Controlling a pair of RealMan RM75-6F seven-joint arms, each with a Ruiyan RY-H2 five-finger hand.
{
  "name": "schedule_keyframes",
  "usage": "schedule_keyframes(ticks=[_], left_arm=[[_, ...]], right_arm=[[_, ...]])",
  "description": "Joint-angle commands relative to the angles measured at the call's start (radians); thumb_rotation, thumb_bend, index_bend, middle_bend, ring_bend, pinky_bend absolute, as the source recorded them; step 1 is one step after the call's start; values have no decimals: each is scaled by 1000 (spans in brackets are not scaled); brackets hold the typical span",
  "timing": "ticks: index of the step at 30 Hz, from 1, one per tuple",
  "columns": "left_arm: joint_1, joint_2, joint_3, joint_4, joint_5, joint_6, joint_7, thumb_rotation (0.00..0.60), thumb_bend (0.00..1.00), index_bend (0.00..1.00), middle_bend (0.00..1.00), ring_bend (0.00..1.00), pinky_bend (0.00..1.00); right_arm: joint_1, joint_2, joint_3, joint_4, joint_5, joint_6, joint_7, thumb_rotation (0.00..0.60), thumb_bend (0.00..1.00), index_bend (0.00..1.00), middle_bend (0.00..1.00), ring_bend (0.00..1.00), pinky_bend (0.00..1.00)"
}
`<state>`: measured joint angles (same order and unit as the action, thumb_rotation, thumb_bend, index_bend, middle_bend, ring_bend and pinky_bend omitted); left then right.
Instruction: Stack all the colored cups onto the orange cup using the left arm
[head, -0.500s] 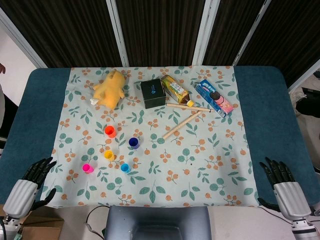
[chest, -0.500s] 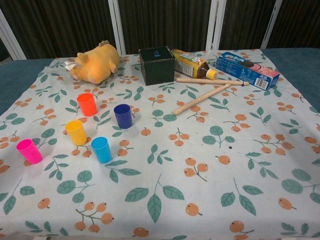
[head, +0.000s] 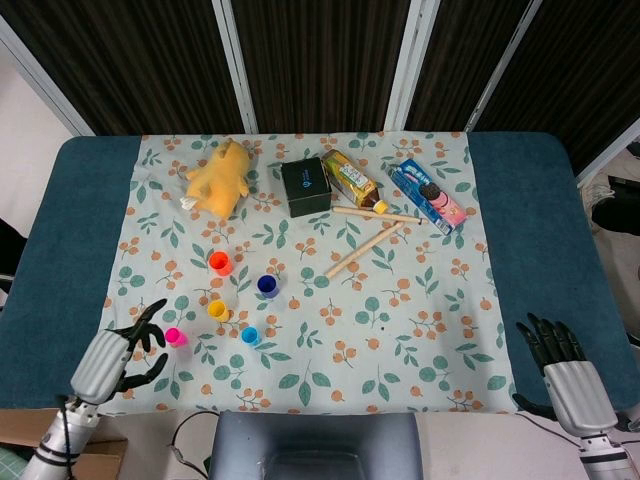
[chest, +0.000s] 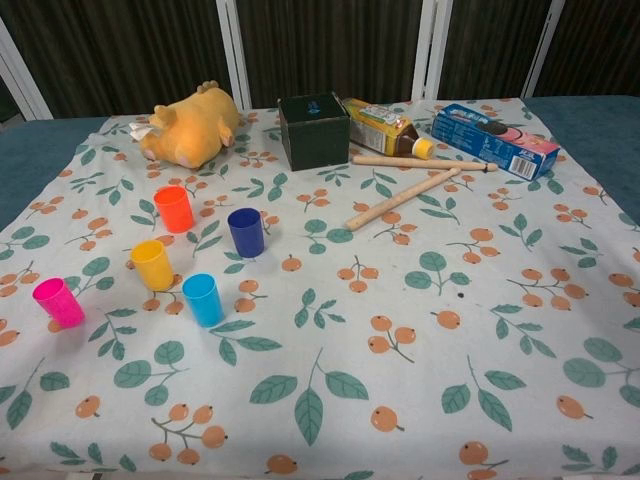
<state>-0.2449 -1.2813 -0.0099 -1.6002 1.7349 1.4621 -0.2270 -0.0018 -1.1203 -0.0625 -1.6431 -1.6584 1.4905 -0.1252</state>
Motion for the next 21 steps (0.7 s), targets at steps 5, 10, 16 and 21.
schedule_keyframes(ticks=[5,10,16,21], left_arm=[[-217,-151,-189,-193,-363,-330,445,600,370,131,1000,1000,1000],[-311,-315,-250,-147,-573,-363,676,600,362,173,1000,1000,1000],[-400,-437,-290,-84,-742,-343,856,600,354,186,1000,1000,1000],[-453,-523,-318,11,-830,-322,911,600,356,198,1000,1000,1000]], right_arm=[[9,4,13,-8,25,-14,4,600,107,0,0,0,0],[14,10,14,-9,33,-24,17,600,107,0,0,0,0],[10,20,9,-7,25,-13,35,600,107,0,0,0,0],[11,23,3,-5,17,-17,42,600,107,0,0,0,0]])
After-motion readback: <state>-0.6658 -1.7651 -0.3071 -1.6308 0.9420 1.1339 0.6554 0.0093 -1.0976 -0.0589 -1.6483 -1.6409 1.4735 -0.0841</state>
